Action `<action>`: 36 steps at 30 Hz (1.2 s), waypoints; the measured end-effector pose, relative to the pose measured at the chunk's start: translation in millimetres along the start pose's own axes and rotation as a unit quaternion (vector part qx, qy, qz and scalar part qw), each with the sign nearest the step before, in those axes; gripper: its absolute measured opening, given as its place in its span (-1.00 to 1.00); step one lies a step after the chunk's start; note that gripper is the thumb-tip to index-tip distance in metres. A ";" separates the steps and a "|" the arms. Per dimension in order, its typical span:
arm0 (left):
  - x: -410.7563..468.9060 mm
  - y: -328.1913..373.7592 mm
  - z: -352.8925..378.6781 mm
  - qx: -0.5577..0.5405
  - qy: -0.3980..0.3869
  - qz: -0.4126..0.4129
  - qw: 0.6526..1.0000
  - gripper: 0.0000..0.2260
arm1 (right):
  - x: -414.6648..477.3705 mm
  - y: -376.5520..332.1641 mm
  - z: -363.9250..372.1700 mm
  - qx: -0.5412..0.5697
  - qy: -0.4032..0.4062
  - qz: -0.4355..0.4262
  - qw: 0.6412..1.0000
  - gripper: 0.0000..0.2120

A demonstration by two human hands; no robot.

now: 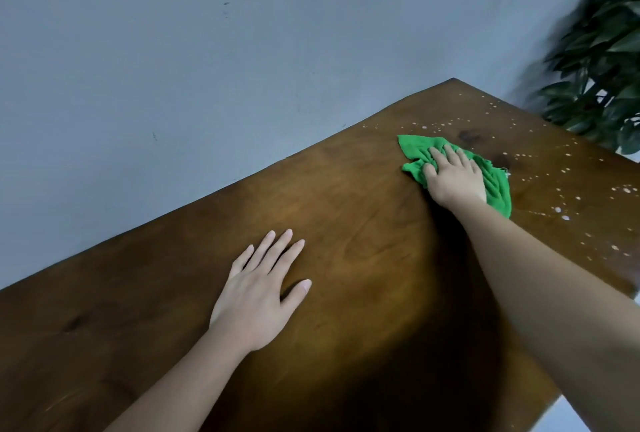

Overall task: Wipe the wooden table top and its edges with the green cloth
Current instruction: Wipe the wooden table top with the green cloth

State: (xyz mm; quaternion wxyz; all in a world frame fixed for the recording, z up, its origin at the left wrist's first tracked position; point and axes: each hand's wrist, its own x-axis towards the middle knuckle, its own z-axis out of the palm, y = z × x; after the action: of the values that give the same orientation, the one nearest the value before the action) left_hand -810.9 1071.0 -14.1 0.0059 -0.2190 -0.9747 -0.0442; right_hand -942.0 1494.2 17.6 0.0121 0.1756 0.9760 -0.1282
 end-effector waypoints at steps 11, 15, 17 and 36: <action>18.4 3.1 -4.6 0.009 -0.021 0.002 1.000 -0.22 | -129.8 -28.3 27.3 -0.008 -0.017 -0.109 0.994 -0.34; 27.1 4.8 -5.9 0.016 -0.028 0.010 0.999 -0.22 | -191.8 -45.9 35.5 -0.003 -0.022 -0.142 0.990 -0.35; 27.4 4.6 -6.2 0.016 -0.033 0.014 0.999 -0.20 | -221.5 -52.1 39.1 0.005 -0.024 -0.156 0.987 -0.36; 69.8 86.0 -2.7 -0.001 -0.054 0.095 0.994 -0.20 | -230.3 97.9 2.8 0.033 0.008 -0.092 0.995 -0.44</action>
State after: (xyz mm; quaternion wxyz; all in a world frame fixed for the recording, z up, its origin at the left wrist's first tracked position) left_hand -837.3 1177.9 -2.1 -0.0429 -0.3124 -0.9484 -0.0324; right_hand -692.3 1503.9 6.5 -0.0134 0.0860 0.9834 -0.1592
